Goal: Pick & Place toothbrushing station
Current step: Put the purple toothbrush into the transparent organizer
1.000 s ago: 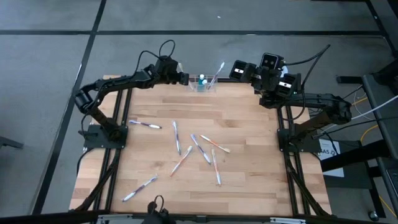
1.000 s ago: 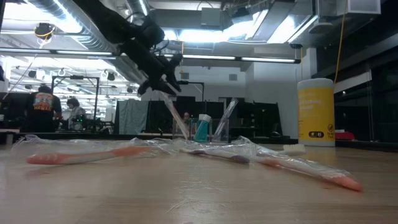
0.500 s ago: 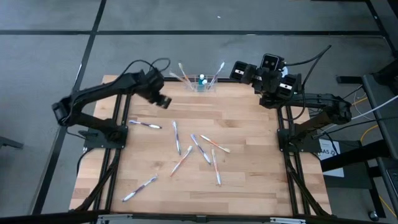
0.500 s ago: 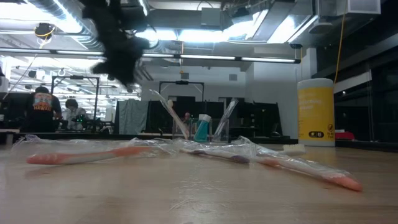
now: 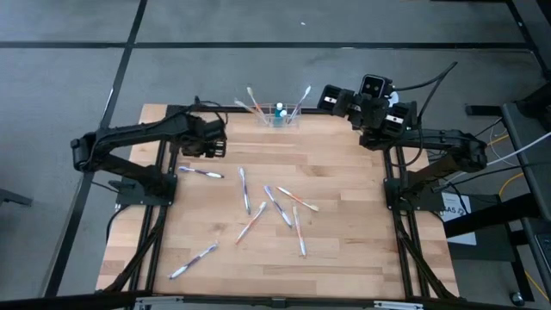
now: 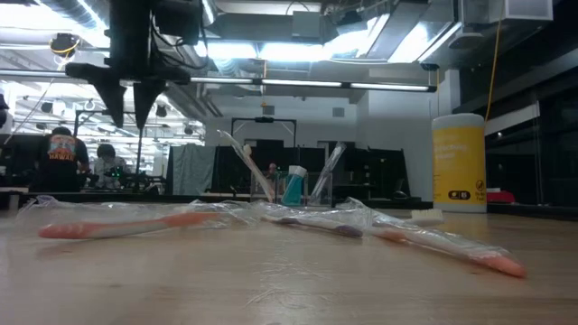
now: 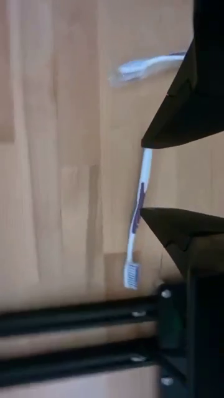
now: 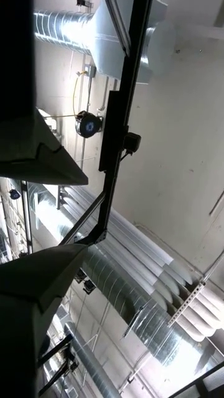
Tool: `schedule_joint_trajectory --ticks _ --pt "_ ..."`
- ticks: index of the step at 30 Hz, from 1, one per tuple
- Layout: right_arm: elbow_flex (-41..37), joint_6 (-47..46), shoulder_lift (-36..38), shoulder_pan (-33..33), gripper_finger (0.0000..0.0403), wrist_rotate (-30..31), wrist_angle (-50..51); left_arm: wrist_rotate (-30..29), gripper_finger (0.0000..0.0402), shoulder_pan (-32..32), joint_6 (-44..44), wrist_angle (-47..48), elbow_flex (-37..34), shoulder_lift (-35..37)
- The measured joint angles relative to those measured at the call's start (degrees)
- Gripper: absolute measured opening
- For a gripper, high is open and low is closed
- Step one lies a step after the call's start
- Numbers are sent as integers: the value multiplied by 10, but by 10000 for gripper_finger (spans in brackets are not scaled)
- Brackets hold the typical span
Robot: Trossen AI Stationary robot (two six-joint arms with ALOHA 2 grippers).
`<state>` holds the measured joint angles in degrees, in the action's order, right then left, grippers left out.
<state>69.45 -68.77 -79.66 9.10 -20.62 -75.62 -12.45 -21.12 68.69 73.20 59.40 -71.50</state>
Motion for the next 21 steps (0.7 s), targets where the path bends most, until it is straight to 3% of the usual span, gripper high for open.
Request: schedule_joint_trajectory --ticks 4,7,11,15,21 --pt "0 -1 4 0 166 -5 0 -12 175 38 107 44 -5 0" --pt "0 -2 9 0 166 -16 -3 20 181 73 219 26 -49 10" --pt "0 -5 15 1 166 -28 -1 79 182 127 407 -117 -141 33" --pt "0 -27 18 6 166 -28 -1 24 182 163 577 -233 -198 49" --pt "0 -52 18 10 166 -34 -1 5 182 142 612 -239 -228 44"
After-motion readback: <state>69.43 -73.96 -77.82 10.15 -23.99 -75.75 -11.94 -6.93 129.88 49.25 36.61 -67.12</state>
